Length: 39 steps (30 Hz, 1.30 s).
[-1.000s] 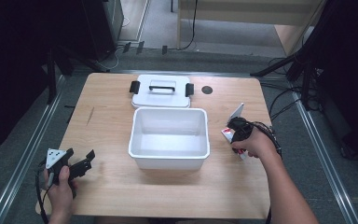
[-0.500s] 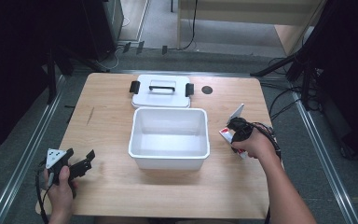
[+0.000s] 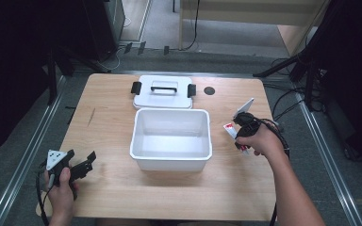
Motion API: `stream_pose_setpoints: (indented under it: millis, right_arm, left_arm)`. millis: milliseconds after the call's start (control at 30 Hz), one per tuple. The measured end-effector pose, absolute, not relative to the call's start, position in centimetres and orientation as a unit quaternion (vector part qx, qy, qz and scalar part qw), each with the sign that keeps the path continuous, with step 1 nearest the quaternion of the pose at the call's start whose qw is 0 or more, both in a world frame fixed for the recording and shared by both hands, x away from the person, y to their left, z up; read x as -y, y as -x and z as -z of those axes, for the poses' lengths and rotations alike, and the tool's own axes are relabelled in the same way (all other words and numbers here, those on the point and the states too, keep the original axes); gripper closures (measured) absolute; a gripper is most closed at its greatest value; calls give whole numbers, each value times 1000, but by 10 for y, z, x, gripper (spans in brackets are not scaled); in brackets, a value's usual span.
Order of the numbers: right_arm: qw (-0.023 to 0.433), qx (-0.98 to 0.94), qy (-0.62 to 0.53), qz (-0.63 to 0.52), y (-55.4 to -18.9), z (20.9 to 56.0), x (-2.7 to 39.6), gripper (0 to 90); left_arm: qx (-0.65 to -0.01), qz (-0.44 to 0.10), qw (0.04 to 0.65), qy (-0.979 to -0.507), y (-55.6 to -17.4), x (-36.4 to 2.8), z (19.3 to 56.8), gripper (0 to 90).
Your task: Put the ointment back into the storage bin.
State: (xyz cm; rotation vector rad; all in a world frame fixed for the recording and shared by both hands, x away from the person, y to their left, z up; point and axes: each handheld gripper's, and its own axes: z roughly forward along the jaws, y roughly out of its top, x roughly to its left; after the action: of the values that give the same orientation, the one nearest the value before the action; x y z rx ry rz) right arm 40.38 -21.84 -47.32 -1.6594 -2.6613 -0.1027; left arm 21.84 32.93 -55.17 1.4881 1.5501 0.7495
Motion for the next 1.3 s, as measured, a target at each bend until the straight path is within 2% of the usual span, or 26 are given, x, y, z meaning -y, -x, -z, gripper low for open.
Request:
stream_pose_setpoints:
  millis: [700,1300]
  right_arm:
    - [-10,846,531,56,-408,411,208,728]
    - [-15,855,513,66,-412,355,179,728]
  left_arm:
    - [-618,-298,420,-594,-218,-330,552,147]
    - [-619,-299,419,-593,-219,-329,552,148]
